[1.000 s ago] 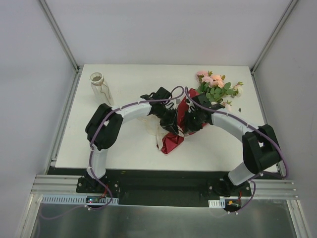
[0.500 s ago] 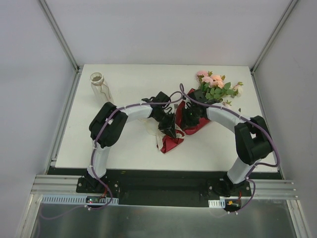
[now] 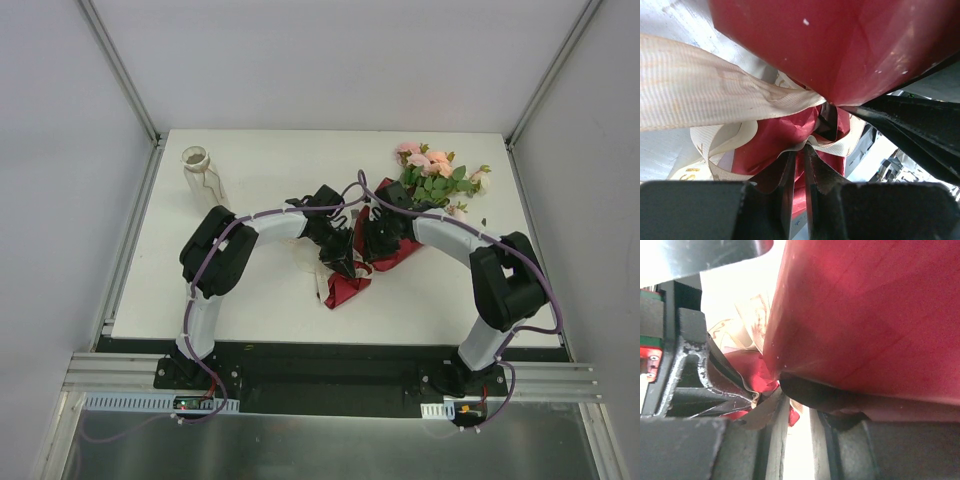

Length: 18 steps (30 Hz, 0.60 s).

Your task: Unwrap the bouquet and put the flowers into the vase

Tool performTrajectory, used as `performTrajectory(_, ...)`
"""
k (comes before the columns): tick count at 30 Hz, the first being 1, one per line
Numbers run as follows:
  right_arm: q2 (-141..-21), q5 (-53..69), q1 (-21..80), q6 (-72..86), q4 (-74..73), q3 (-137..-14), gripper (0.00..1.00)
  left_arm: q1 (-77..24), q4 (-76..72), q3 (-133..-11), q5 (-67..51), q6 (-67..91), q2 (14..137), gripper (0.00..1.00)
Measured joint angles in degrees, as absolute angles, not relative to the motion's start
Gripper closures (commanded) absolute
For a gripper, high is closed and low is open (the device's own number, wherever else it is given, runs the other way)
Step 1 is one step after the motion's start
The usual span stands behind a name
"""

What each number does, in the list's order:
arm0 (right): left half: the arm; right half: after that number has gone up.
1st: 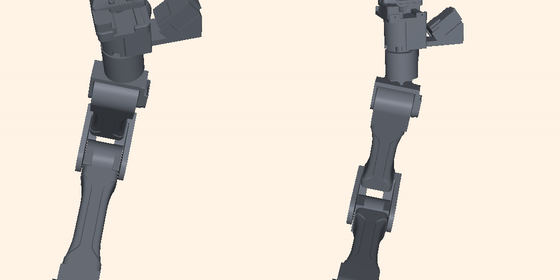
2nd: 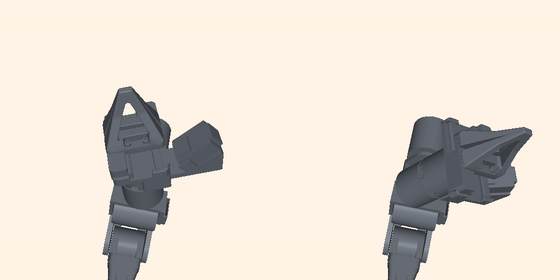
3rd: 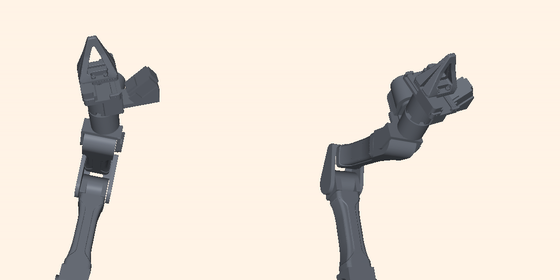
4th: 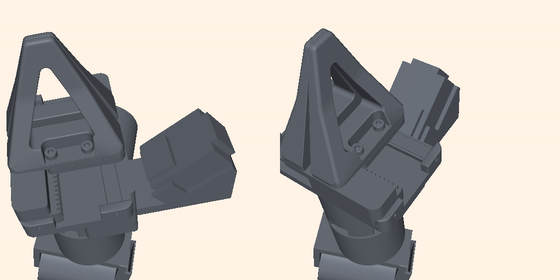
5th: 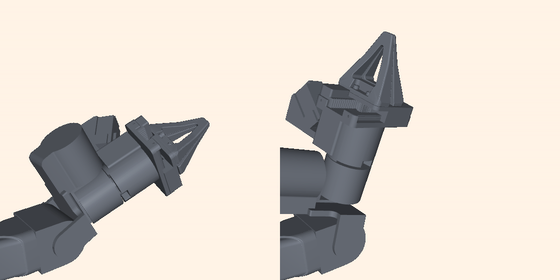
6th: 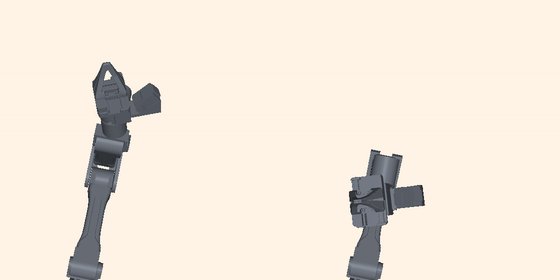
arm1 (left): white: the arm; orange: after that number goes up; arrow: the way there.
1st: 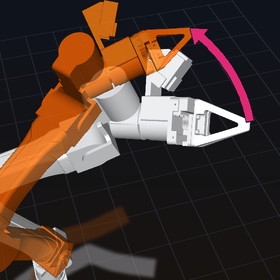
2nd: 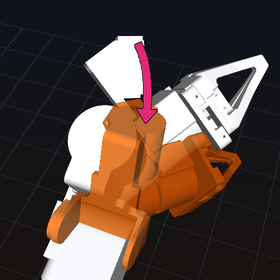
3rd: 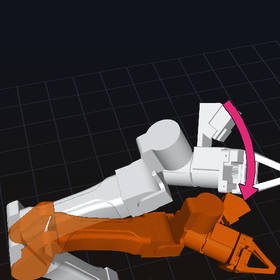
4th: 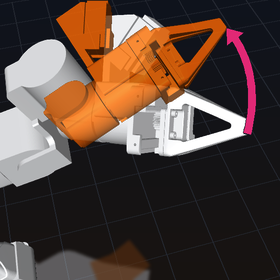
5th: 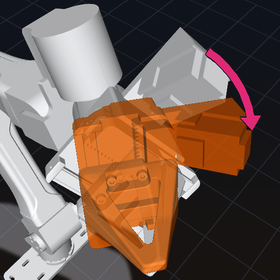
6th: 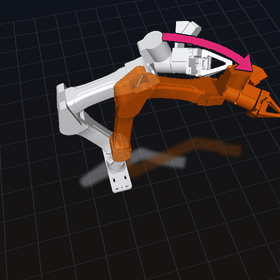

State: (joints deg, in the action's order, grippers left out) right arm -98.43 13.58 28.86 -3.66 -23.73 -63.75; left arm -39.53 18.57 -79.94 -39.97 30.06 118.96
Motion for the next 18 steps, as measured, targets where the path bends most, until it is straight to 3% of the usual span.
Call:
performTrajectory(10,-98.43,7.14,32.36,-4.08,-22.72,-63.77,0.85,-39.31,18.5,-79.94,-39.99,30.09,119.04,0.89)
performTrajectory(13,-98.43,5.26,33.23,-3.84,-22.48,-63.77,0.84,-39.29,18.48,-79.94,-39.99,30.09,119.04,0.89)
performTrajectory(15,-98.43,4.78,33.61,-3.64,-22.35,-63.77,0.78,-39.29,18.48,-79.94,-39.99,30.06,119.04,0.89)
performTrajectory(18,-98.43,3.88,34.02,-3.22,-21.91,-63.75,0.8,-39.27,18.37,-79.94,-39.94,30.06,119.04,0.89)
